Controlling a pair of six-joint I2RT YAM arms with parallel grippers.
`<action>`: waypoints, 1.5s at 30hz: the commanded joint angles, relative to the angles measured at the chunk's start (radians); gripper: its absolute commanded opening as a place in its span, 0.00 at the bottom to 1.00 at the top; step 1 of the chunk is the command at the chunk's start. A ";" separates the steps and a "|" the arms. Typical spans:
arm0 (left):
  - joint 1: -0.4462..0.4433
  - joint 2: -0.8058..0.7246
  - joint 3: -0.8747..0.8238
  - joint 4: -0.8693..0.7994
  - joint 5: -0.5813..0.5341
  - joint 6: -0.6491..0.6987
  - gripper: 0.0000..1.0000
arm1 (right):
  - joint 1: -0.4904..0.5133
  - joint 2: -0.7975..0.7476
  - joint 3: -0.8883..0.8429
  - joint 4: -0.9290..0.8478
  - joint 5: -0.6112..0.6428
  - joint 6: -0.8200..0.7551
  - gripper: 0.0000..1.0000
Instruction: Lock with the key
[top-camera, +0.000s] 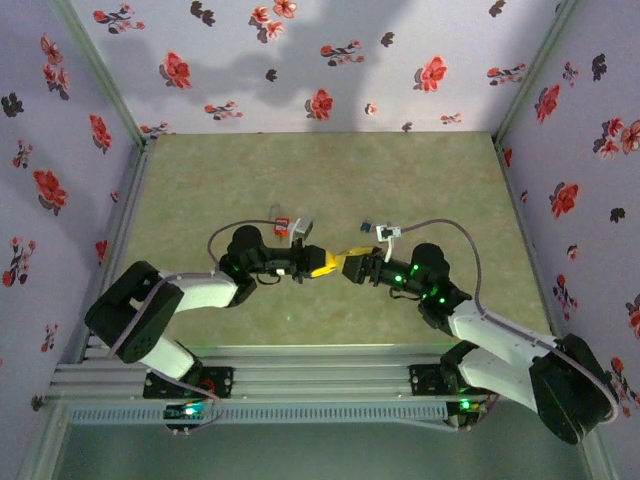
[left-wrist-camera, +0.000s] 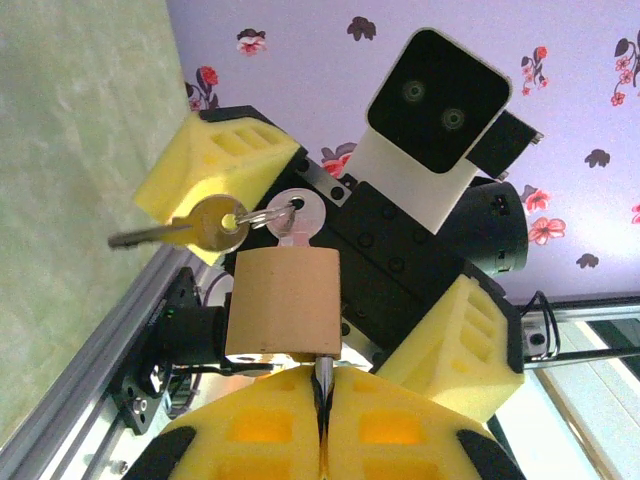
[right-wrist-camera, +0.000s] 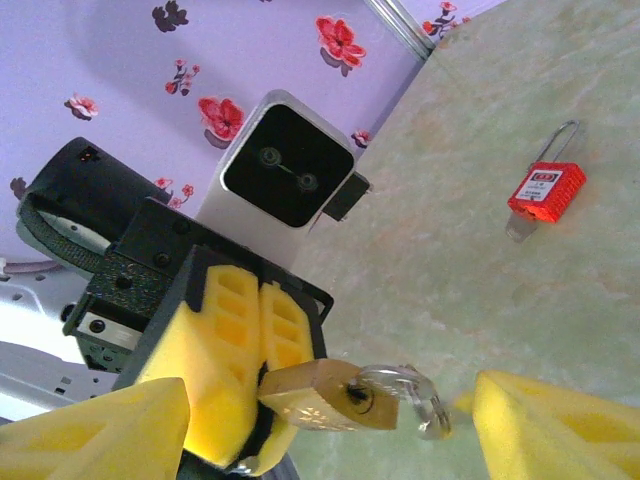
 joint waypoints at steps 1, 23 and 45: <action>-0.007 -0.005 0.026 0.066 0.017 -0.011 0.00 | 0.008 0.013 0.020 0.055 0.011 0.016 0.75; -0.026 0.030 0.029 0.086 0.010 -0.019 0.00 | 0.025 -0.075 0.014 0.049 -0.061 0.052 0.65; -0.029 0.021 0.031 0.090 0.012 -0.019 0.00 | 0.025 -0.126 0.027 -0.119 0.009 0.010 0.51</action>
